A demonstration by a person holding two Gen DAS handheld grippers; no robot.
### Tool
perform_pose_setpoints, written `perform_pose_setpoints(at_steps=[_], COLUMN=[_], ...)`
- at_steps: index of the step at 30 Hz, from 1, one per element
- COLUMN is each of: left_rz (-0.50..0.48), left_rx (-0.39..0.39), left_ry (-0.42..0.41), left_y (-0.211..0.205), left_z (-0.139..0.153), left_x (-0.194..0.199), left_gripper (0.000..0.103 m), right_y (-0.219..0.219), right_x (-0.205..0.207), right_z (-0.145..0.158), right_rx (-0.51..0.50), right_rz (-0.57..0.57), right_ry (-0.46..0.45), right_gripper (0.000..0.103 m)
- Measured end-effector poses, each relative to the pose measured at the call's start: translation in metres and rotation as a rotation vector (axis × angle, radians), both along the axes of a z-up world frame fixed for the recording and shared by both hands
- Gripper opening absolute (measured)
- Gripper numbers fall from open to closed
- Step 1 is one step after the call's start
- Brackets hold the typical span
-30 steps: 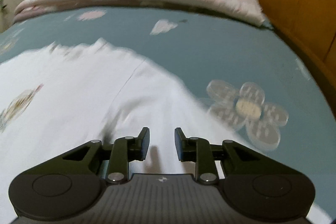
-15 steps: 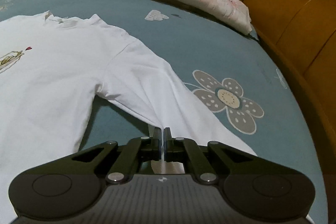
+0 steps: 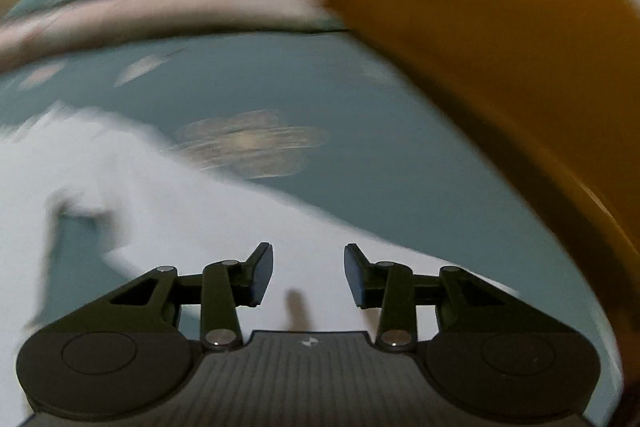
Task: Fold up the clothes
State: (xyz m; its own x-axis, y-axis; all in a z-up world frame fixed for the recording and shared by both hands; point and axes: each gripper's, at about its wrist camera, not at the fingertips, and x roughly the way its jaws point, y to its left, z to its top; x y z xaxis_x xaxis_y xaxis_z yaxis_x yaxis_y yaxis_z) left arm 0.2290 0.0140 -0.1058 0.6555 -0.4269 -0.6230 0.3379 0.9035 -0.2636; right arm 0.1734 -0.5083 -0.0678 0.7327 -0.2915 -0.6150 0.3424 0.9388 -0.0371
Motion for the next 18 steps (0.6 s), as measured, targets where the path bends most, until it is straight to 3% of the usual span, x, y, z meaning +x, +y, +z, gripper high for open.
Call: perform_pose_setpoints(at_steps=[2, 5, 8, 14, 15, 17, 18], left_rz=[0.007, 0.013, 0.012, 0.009, 0.009, 0.008, 0.007], left_rx=[0.0, -0.007, -0.01, 0.005, 0.011, 0.019, 0.022], left_ry=[0.001, 0.002, -0.001, -0.015, -0.018, -0.022, -0.023], left_y=[-0.001, -0.001, -0.001, -0.004, -0.005, -0.006, -0.007], left_z=[0.0, 0.0, -0.002, -0.003, -0.003, -0.003, -0.003], left_x=[0.001, 0.004, 0.004, 0.004, 0.004, 0.003, 0.003], left_gripper=[0.101, 0.101, 0.101, 0.102, 0.102, 0.102, 0.102], right_y=[-0.038, -0.074, -0.091, -0.089, -0.087, -0.082, -0.083], right_x=[-0.013, -0.023, -0.023, -0.007, -0.007, -0.007, -0.01], right_z=[-0.006, -0.019, -0.034, -0.053, -0.053, -0.05, -0.048], right_rx=[0.051, 0.096, 0.137, 0.099, 0.085, 0.082, 0.098], right_rz=[-0.115, -0.189, -0.186, -0.166, -0.164, -0.151, -0.14], right_ry=[-0.035, -0.067, -0.087, -0.073, -0.068, -0.067, -0.074], right_gripper=[0.047, 0.048, 0.051, 0.054, 0.049, 0.03, 0.003])
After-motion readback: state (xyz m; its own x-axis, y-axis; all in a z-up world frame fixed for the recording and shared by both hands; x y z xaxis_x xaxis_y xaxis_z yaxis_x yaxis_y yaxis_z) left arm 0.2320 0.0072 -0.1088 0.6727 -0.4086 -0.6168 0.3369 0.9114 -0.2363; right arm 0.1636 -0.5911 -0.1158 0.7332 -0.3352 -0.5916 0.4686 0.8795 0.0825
